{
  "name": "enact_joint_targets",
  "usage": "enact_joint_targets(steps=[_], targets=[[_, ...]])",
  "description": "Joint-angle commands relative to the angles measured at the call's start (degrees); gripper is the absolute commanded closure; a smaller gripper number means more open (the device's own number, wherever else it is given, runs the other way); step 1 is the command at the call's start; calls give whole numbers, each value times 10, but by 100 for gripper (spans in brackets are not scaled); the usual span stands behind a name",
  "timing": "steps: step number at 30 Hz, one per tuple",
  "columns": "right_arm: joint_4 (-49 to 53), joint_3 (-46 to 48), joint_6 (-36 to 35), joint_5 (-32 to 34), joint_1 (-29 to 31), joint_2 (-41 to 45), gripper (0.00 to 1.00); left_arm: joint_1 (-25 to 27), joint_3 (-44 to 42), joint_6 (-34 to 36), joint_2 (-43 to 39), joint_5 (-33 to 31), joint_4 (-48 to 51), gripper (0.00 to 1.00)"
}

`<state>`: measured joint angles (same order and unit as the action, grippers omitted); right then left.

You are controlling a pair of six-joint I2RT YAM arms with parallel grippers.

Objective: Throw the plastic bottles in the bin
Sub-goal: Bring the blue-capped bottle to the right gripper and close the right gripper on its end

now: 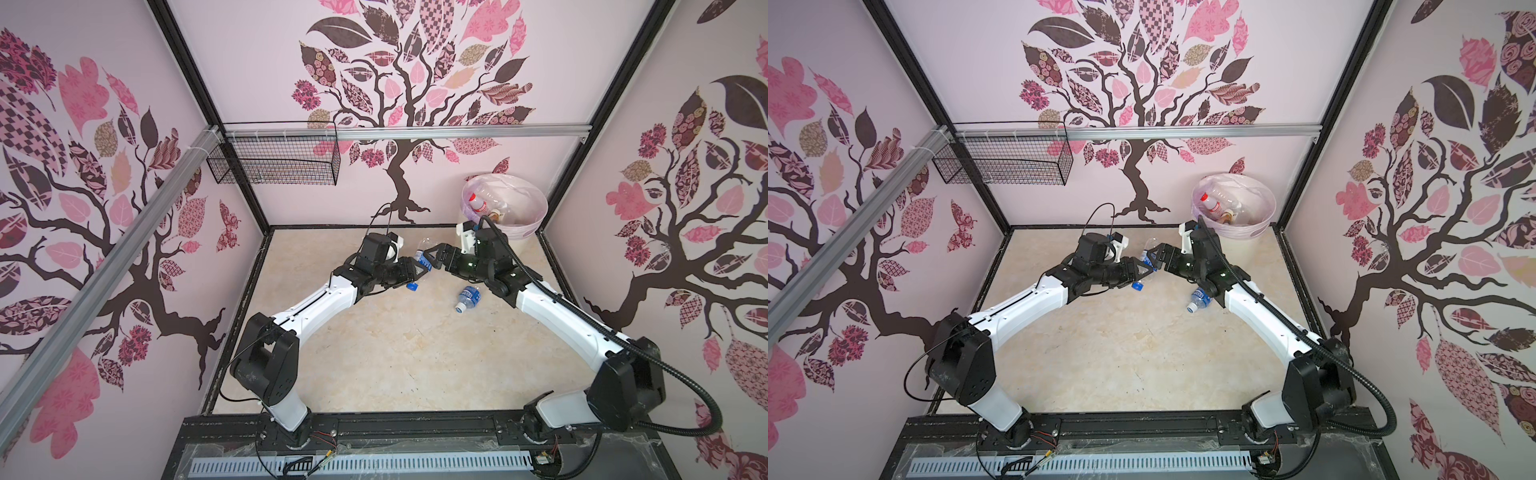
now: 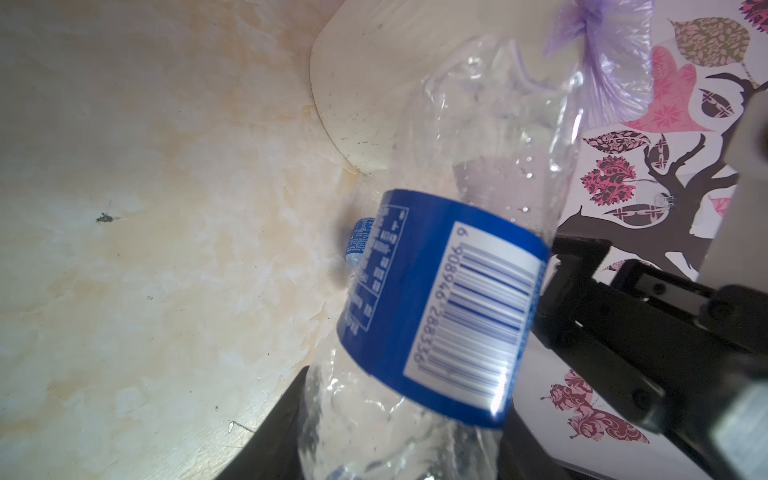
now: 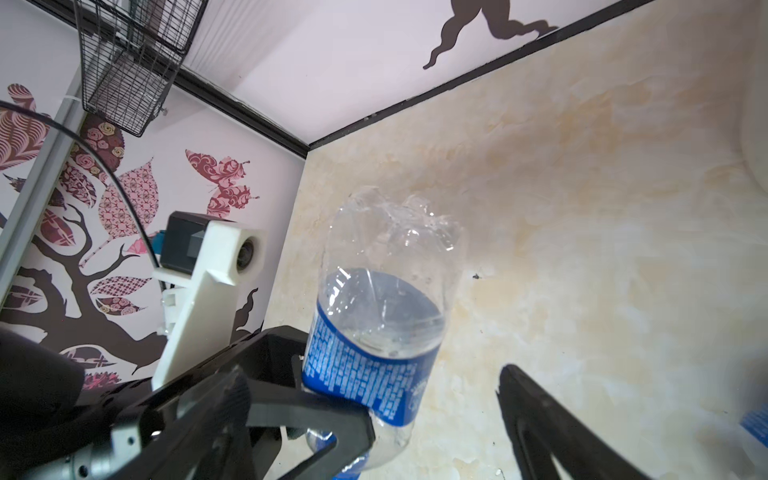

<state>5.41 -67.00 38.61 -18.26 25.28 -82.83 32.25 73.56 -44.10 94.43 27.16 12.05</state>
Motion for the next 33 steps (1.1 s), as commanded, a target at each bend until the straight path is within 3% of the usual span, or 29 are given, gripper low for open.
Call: enact_joint_targets(steps=[1,14,24,33], targets=[[-40,-20,22,0,5,-23,10,1,-15,-7,-31,6,-22,48],[-87,-46,61,-25,10,-79,27,2,-38,-10,-51,9,-26,46],[-83,-48,49,2,14,-80,48,2,-45,-7,-63,7,-21,36],[-15,-126,0,24,-2,-102,50,2,-53,19,-94,-12,17,26]])
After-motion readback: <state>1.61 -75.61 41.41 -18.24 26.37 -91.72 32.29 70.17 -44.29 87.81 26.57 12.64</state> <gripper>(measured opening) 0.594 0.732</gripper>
